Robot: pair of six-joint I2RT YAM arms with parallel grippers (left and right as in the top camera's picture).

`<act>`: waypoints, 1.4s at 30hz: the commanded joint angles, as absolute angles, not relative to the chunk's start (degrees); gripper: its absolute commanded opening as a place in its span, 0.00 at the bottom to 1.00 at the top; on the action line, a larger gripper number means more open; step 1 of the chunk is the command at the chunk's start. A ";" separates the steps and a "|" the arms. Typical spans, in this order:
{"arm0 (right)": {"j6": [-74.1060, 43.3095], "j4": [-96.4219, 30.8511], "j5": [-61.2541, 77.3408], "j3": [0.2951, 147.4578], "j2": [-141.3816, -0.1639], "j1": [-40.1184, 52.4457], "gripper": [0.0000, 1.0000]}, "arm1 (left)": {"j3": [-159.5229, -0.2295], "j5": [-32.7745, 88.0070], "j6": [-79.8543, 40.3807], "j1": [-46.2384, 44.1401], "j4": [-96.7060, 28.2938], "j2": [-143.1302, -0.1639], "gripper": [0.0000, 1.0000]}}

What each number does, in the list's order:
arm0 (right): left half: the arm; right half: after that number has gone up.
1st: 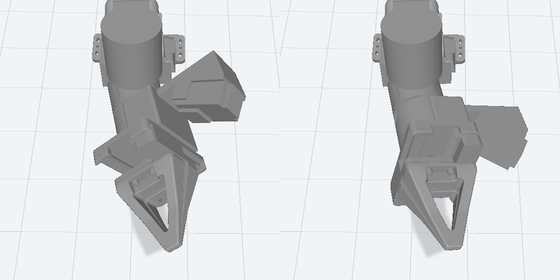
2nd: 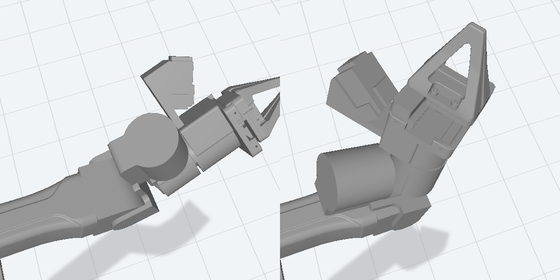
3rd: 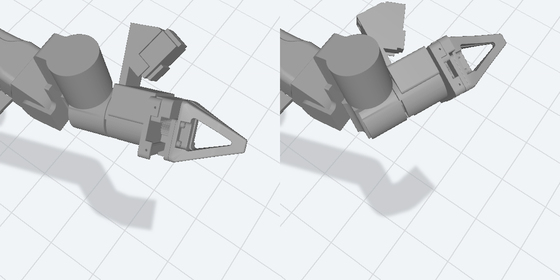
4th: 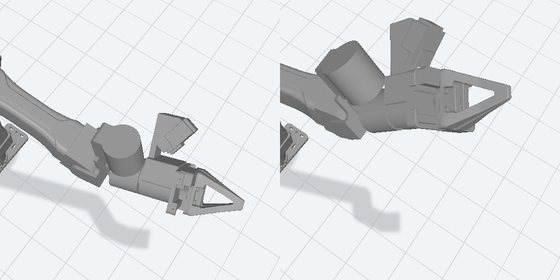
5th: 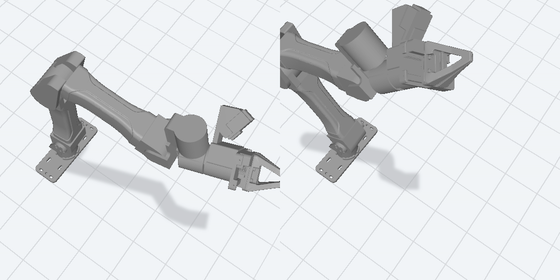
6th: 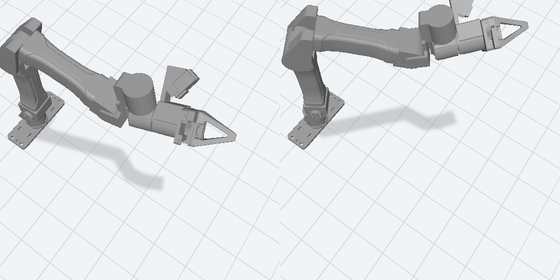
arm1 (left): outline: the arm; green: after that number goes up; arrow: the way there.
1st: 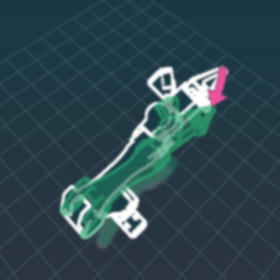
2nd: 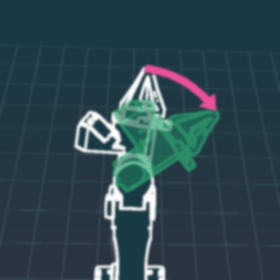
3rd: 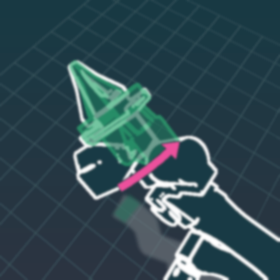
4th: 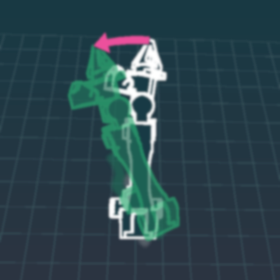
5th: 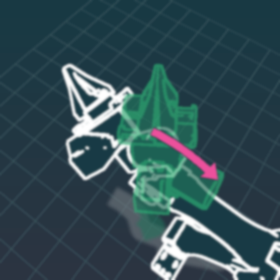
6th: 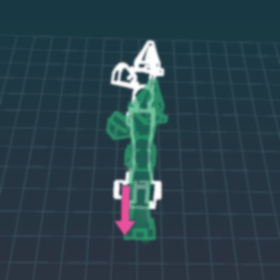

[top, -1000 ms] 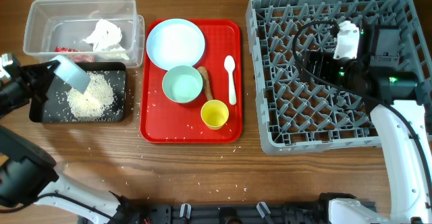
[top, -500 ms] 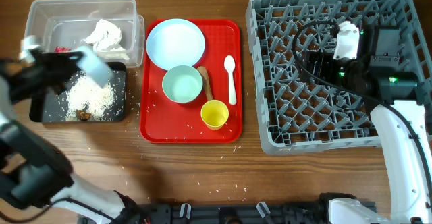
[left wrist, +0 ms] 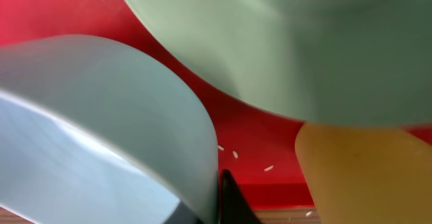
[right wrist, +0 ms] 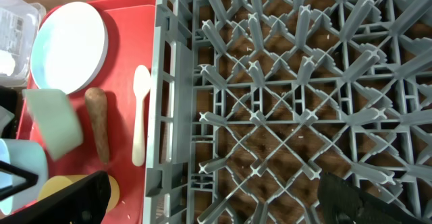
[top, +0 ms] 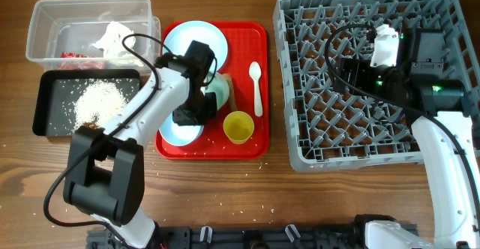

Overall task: Sort waste into correct bins and load items into the dishwasher rack
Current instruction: 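Grasp the yellow cup with the left gripper and lift it, then hand the yellow cup from the left gripper to the right gripper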

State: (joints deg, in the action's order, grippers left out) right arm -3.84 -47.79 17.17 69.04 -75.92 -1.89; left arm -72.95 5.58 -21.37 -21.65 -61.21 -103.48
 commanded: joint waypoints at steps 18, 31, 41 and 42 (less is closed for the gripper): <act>-4.47 -48.05 18.13 69.63 -76.58 -1.80 1.00 | -75.50 11.92 -15.42 -28.40 -60.71 -100.66 0.54; -4.47 -50.24 23.16 69.65 -76.55 -1.80 1.00 | -68.86 14.52 -15.33 -28.25 -49.93 -100.86 0.04; 2.07 -36.51 65.17 69.63 -76.58 -1.76 0.99 | -79.44 77.71 -16.38 -11.07 -42.00 -93.65 0.04; 3.07 -34.85 68.51 69.63 -76.69 -1.67 0.98 | -79.44 80.23 -17.23 -10.17 -40.97 -93.65 0.04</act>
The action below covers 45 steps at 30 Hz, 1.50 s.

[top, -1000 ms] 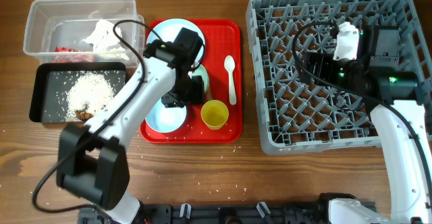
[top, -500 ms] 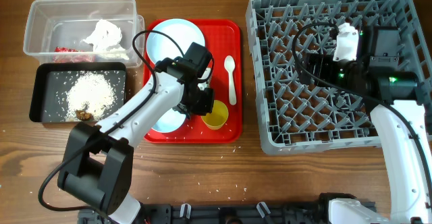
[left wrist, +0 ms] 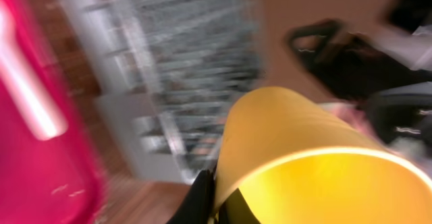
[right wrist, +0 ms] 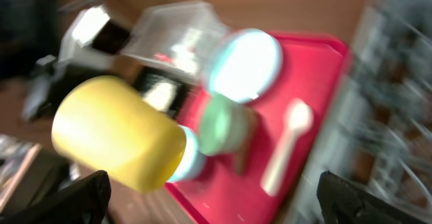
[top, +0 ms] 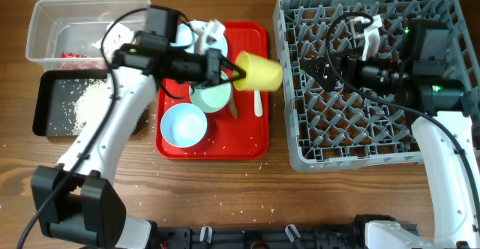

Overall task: Sort waste into correct bins and load items into the dishwasher rack
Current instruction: 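Hand the yellow cup from the left gripper to the right gripper, then place the yellow cup in the rack with the right gripper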

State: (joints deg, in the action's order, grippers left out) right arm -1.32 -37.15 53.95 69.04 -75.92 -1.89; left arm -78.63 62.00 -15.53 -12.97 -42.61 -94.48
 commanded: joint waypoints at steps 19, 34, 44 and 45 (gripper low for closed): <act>-0.45 -11.22 80.86 69.63 -83.18 12.38 0.64 | -79.44 86.78 -18.65 -9.52 -38.30 -93.65 0.04; -4.97 -34.09 46.98 70.22 -77.78 -3.95 0.48 | -79.44 64.23 -18.68 -7.94 -39.68 -93.65 0.45; -7.51 -74.52 14.72 81.01 -75.29 3.14 0.50 | -79.44 17.80 -18.44 -7.92 -47.64 -93.65 0.51; -7.51 -76.55 14.20 80.99 -76.27 4.21 0.50 | -79.44 15.46 -18.44 -7.92 -48.45 -93.65 0.51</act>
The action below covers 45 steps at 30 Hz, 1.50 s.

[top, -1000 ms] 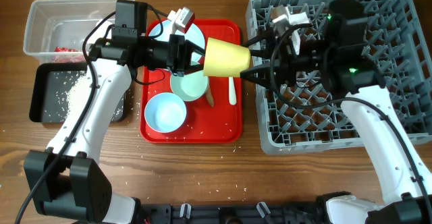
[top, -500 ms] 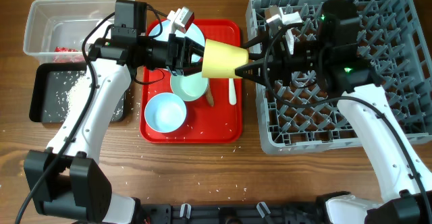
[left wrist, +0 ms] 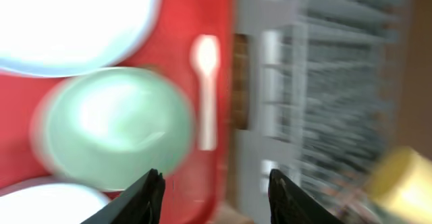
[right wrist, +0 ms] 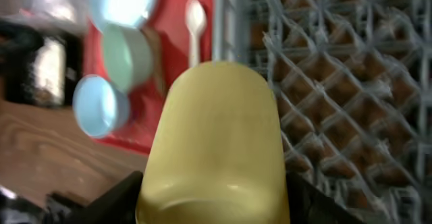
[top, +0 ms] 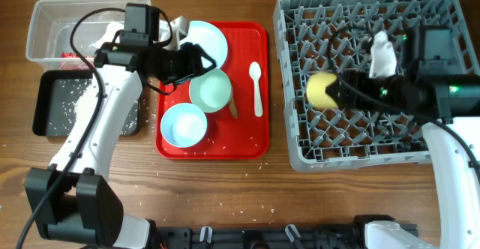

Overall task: Sort waste into correct bins and load items into the dishwasher rack
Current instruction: 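Place the yellow cup in the rack with the right gripper, then reach the right gripper to the green bowl and grasp its rim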

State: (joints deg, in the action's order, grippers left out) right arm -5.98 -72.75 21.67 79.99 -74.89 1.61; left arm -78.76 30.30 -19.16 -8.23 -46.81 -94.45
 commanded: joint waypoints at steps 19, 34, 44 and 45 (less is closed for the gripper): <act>-12.12 -79.66 9.30 81.14 -93.47 10.33 0.88 | -79.44 7.35 -18.41 -7.31 -50.00 -93.62 0.62; -20.62 -50.43 1.74 97.36 -104.03 31.53 0.74 | -79.53 7.29 -18.41 5.28 -52.64 -90.87 0.97; -22.31 -42.85 4.43 97.01 -119.31 34.33 0.49 | -79.53 0.34 -18.44 5.58 -52.60 -90.87 1.00; -22.22 -42.70 4.64 97.03 -119.66 34.35 0.48 | -79.53 0.34 -18.44 5.58 -52.60 -90.87 1.00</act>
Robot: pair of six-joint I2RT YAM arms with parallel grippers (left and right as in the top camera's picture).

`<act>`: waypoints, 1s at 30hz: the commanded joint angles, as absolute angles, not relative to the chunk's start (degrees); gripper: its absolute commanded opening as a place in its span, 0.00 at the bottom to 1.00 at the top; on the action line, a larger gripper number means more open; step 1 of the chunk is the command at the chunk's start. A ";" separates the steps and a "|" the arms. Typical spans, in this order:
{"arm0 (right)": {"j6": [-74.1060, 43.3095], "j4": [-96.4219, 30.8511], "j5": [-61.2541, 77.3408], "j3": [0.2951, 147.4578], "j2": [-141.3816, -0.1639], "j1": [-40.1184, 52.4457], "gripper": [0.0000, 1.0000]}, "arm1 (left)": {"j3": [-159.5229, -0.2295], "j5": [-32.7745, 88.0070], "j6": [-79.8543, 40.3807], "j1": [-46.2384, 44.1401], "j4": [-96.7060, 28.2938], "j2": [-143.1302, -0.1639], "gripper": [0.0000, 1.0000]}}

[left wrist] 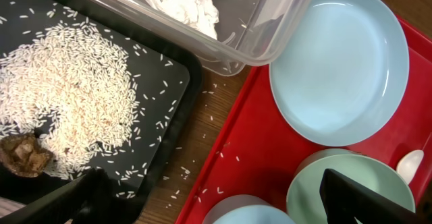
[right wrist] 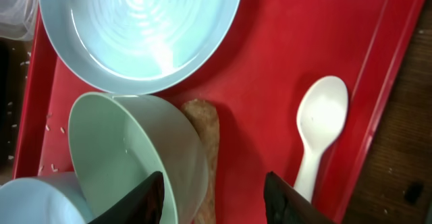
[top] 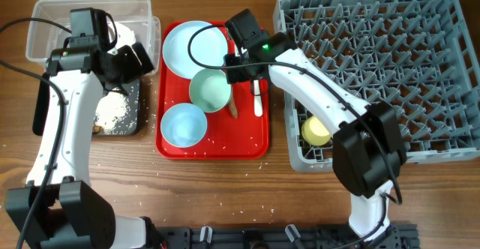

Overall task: Sort waste into correct bins and load items into the dishwasher rack
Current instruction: 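Reach the right gripper to the green bowl and grasp its rim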

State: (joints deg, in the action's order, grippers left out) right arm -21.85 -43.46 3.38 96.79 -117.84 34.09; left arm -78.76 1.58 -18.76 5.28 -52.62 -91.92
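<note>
On the red tray [top: 251, 140] lie a light-blue plate [top: 193, 45], a green bowl [top: 210, 91], a blue bowl [top: 184, 124], a white spoon [right wrist: 317, 133] and a brown food stick [right wrist: 202, 126]. My right gripper [right wrist: 216, 200] hovers open over the tray, its fingers on either side of the brown stick, beside the green bowl [right wrist: 115, 150]. A yellow cup [top: 316, 131] lies in the grey dishwasher rack [top: 420, 54] at its front left. Holding nothing, my left gripper [top: 129, 58] stands open above the black tray's right edge.
A black tray [left wrist: 67, 89] holds spilled rice and a brown lump [left wrist: 23, 153]. Behind it stands a clear bin [left wrist: 223, 21] with crumpled tissue [left wrist: 179, 5] and something red. Rice grains lie scattered on the wooden table.
My right gripper held the yellow cup over the rack; the cup now lies in the rack and that gripper is open over the red tray. My left gripper has moved left to the black tray.
My left gripper was down at the yellow cup on the red tray. Then it held the cup out toward the rack and my right gripper. Then the right gripper had the cup over the rack. Now the cup lies in the rack and both grippers are open.
</note>
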 commanded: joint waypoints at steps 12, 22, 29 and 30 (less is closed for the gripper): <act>-16.58 -42.39 7.33 97.01 -121.95 35.07 0.35 | -79.53 0.34 -18.44 5.58 -52.60 -90.87 1.00; -16.73 -41.63 5.28 97.01 -123.35 35.07 0.04 | -79.53 0.34 -18.44 5.58 -52.60 -90.87 1.00; -16.67 -42.48 4.73 97.03 -121.47 35.07 0.04 | -79.53 0.34 -18.44 5.58 -52.60 -90.87 1.00; -16.62 -42.72 4.73 97.03 -120.88 35.07 0.04 | -79.53 0.34 -18.44 5.58 -52.60 -90.87 1.00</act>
State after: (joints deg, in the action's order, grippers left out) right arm -16.62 -42.02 5.93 96.79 -122.26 34.89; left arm -78.76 1.30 -18.76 5.28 -52.62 -91.92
